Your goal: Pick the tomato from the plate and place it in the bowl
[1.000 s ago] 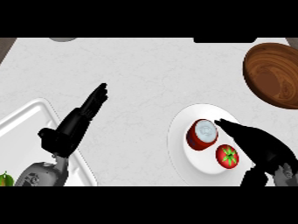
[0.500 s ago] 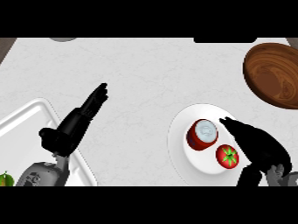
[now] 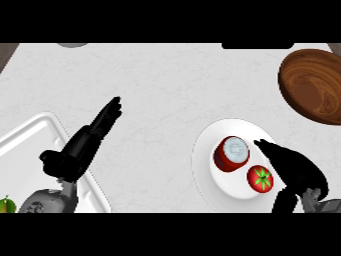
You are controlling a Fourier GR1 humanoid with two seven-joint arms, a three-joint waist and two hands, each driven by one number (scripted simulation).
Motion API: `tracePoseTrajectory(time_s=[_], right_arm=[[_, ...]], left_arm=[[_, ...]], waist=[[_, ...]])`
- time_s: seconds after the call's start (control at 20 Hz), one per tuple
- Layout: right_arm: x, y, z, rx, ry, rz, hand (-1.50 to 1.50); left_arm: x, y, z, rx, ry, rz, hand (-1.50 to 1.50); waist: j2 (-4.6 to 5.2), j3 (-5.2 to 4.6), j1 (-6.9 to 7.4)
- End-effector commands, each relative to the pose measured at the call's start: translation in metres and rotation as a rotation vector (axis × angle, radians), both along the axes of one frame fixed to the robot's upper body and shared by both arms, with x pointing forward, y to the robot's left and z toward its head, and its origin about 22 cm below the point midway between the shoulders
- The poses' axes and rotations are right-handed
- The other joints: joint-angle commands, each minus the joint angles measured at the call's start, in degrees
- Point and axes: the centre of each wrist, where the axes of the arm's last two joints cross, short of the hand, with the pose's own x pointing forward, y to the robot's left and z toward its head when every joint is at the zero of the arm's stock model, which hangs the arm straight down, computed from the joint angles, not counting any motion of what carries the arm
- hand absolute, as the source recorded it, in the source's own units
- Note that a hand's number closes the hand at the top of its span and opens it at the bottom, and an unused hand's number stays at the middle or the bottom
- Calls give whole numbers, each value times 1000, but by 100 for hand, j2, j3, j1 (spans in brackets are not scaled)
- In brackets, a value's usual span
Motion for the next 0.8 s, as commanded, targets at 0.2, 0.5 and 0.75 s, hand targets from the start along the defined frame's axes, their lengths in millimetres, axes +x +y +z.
tracePoseTrajectory(time_s=[0.2,0.5,0.75], right_arm=[[13,11,-22,32,-16,0,-150],[27,-7,-18,76,-117,80,150],[29,8,-25,83,-167,66,150]], left_arm=[[-7,-20,2,-5,17,14,0],[-3,-1,0,9,14,-1,0],[-4,11,-2,8,14,2,0]], waist=[[-2,-1,10],[2,-1,16],[-2,-2,8]])
